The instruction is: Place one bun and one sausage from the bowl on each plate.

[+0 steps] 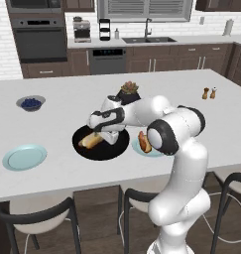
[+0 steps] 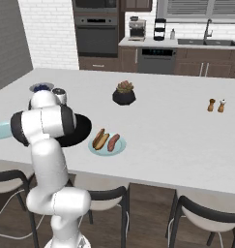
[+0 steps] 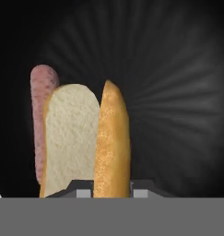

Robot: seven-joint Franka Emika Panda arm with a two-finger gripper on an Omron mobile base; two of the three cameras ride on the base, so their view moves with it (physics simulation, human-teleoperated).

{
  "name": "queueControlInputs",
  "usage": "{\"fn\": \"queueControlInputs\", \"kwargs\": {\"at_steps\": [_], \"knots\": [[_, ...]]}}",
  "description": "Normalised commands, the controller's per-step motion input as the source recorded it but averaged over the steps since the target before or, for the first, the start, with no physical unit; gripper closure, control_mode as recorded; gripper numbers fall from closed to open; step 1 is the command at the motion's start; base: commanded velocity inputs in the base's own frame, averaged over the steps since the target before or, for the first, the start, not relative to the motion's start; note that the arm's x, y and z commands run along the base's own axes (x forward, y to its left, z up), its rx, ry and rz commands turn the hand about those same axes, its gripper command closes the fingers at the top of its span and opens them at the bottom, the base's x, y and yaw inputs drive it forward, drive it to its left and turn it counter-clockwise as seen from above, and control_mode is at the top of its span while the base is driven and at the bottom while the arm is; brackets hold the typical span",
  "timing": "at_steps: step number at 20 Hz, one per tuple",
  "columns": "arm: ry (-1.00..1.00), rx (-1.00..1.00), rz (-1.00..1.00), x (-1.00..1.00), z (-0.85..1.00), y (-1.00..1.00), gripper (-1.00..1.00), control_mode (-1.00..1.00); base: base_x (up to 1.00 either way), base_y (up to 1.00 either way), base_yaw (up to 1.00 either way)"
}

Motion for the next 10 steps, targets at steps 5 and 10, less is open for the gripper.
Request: {"fn": "queueControlInputs", "kwargs": {"at_steps": [5, 10], "knots": [[0.00, 0.00, -0.09, -0.56, 0.56, -0.89, 1.00, -1.00, 0.00, 0.00, 0.00], [0.00, 0.00, -0.21, -0.41, 0.58, -0.47, 1.00, -1.00, 0.00, 0.00, 0.00]]}}
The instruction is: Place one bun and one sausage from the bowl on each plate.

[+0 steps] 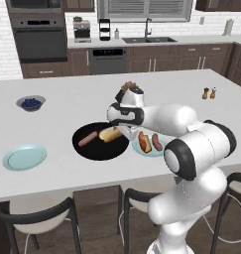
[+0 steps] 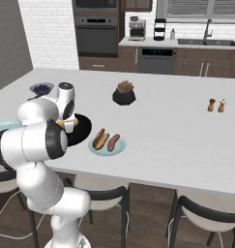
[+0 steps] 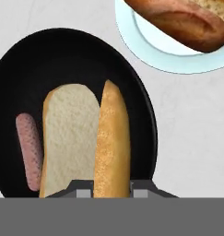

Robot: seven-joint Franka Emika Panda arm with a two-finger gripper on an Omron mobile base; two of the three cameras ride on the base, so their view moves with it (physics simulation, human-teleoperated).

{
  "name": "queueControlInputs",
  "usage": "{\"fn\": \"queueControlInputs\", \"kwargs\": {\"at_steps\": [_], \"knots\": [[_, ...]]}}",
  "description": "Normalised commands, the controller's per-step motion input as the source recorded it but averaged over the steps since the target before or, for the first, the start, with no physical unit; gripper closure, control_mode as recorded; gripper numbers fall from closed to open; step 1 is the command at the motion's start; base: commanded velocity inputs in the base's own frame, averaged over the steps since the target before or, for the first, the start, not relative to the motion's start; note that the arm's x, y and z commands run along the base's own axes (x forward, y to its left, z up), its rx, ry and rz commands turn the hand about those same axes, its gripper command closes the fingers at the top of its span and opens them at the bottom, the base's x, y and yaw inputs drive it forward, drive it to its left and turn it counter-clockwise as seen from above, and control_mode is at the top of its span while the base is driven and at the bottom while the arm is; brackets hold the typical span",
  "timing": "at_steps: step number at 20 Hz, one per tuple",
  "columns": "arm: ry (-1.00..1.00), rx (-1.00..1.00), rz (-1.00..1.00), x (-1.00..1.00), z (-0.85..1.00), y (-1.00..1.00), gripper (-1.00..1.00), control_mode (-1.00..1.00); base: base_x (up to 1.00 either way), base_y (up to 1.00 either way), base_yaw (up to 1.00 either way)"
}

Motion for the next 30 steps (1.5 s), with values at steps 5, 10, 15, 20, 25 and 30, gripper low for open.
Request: {"fn": "queueControlInputs", "kwargs": {"at_steps": [5, 10, 15, 20, 25, 30], "knots": [[0.00, -0.01, -0.32, -0.38, 0.57, -0.16, 1.00, -1.00, 0.00, 0.00, 0.00], [0.00, -0.07, -0.25, -0.46, 0.40, -0.53, 1.00, -1.00, 0.00, 0.00, 0.00], [0.01, -0.03, -0.15, -0.52, 0.51, -0.80, 1.00, -1.00, 0.00, 0.00, 0.00], [0.01, 0.00, -0.03, -0.46, 0.29, -0.64, 1.00, -1.00, 0.00, 0.00, 0.00], [0.00, 0.00, -0.03, -0.56, 0.02, -0.43, 1.00, -1.00, 0.00, 0.00, 0.00], [-0.01, 0.00, -0.02, -0.19, 0.00, -0.25, 1.00, -1.00, 0.00, 0.00, 0.00]]}}
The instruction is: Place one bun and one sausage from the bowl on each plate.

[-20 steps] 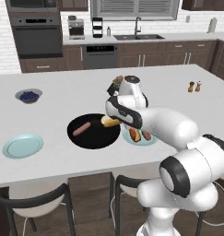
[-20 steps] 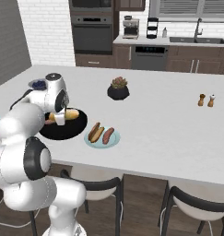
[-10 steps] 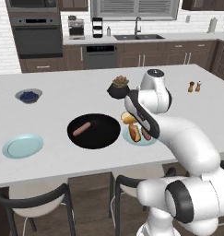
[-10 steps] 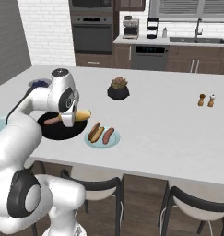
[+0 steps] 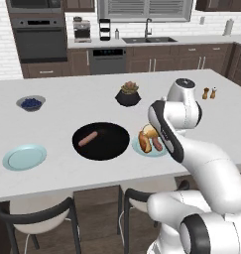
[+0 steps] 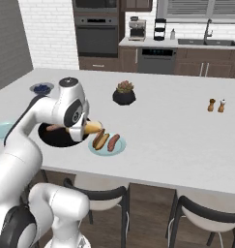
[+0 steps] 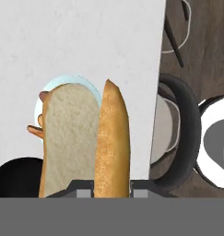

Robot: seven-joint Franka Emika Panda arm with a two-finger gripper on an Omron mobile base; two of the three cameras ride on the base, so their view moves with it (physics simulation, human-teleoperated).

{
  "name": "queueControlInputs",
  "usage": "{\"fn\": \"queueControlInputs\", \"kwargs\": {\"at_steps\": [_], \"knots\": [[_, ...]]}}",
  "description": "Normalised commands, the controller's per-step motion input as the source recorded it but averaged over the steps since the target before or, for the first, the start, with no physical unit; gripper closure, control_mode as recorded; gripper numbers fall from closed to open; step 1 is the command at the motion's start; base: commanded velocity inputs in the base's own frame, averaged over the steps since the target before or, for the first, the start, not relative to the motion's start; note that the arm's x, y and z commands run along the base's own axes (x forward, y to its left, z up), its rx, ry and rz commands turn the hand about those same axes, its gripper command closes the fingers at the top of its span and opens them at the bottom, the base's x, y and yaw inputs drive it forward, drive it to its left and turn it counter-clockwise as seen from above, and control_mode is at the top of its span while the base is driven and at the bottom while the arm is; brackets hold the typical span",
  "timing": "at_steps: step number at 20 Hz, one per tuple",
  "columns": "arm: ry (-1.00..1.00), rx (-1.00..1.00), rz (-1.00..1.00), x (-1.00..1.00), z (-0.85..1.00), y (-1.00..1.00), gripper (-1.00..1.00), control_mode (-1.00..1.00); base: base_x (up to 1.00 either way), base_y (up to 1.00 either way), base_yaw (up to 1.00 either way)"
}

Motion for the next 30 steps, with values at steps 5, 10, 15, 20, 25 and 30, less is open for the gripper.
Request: {"fn": "queueControlInputs", "kwargs": {"at_steps": [5, 10, 15, 20, 25, 30], "knots": [[0.00, 0.00, -0.01, -0.03, 0.00, -0.08, 1.00, -1.00, 0.00, 0.00, 0.00], [0.00, 0.00, 0.00, 0.00, 0.00, 0.00, 1.00, 1.00, -0.19, 0.73, -0.05], [0.00, 0.00, 0.00, 0.00, 0.00, 0.00, 1.00, 1.00, -0.26, 1.00, 0.00], [0.00, 0.00, 0.00, 0.00, 0.00, 0.00, 1.00, 1.00, -0.06, 0.84, 0.01], [0.00, 0.00, 0.00, 0.00, 0.00, 0.00, 1.00, 1.00, 0.11, 0.16, 0.05], [0.00, 0.00, 0.00, 0.00, 0.00, 0.00, 1.00, 1.00, 0.41, -0.01, 0.05]]}}
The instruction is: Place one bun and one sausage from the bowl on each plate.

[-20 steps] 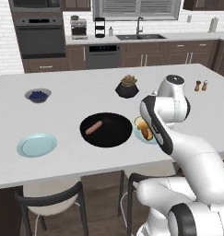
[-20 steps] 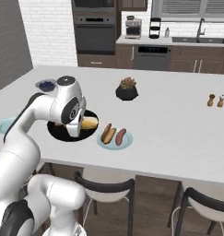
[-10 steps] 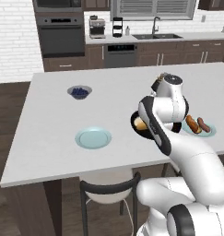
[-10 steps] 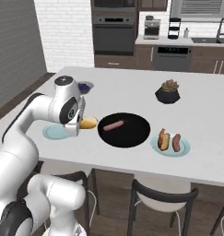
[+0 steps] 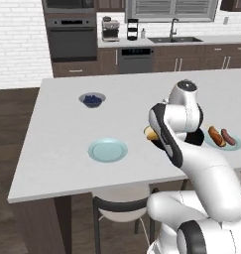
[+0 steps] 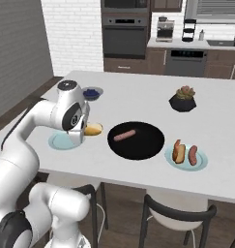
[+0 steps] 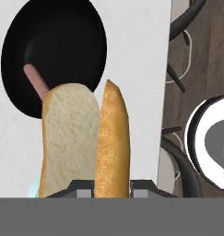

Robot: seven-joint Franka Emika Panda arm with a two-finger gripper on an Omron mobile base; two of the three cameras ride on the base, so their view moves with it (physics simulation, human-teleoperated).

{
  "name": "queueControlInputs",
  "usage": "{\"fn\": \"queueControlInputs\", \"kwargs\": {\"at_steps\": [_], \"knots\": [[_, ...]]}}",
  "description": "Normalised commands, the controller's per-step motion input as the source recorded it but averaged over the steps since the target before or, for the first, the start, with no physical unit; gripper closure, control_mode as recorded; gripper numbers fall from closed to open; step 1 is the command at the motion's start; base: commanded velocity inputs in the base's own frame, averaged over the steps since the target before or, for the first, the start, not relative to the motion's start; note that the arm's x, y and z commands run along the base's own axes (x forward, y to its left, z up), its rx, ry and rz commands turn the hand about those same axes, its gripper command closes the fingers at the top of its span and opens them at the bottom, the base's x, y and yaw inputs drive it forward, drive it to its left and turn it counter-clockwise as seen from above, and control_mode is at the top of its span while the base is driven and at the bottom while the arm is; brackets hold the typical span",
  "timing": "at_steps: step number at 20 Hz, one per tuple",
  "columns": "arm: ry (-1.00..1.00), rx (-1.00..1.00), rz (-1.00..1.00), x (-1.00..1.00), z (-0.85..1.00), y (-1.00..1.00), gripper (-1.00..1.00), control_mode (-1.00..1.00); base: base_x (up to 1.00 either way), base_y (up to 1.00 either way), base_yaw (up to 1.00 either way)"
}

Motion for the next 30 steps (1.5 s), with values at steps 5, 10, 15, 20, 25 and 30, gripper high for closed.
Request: {"fn": "queueControlInputs", "kwargs": {"at_steps": [5, 10, 15, 20, 25, 30], "knots": [[0.00, 0.00, 0.11, 0.18, 0.00, 0.12, 1.00, -1.00, 0.17, -0.01, 0.01], [0.06, 0.00, 0.75, 0.14, -0.10, 0.37, 1.00, -1.00, 0.00, 0.00, 0.00], [0.02, 0.00, 0.85, 0.09, -0.31, 0.22, 1.00, -1.00, 0.00, 0.00, 0.00], [0.00, -0.01, 0.63, 0.42, -0.26, 0.41, 1.00, -1.00, 0.00, 0.00, 0.00], [0.00, -0.10, 0.26, 0.46, -0.09, 0.59, 1.00, -1.00, 0.00, 0.00, 0.00], [0.00, -0.13, 0.10, 0.31, -0.13, 0.09, 1.00, -1.00, 0.00, 0.00, 0.00]]}}
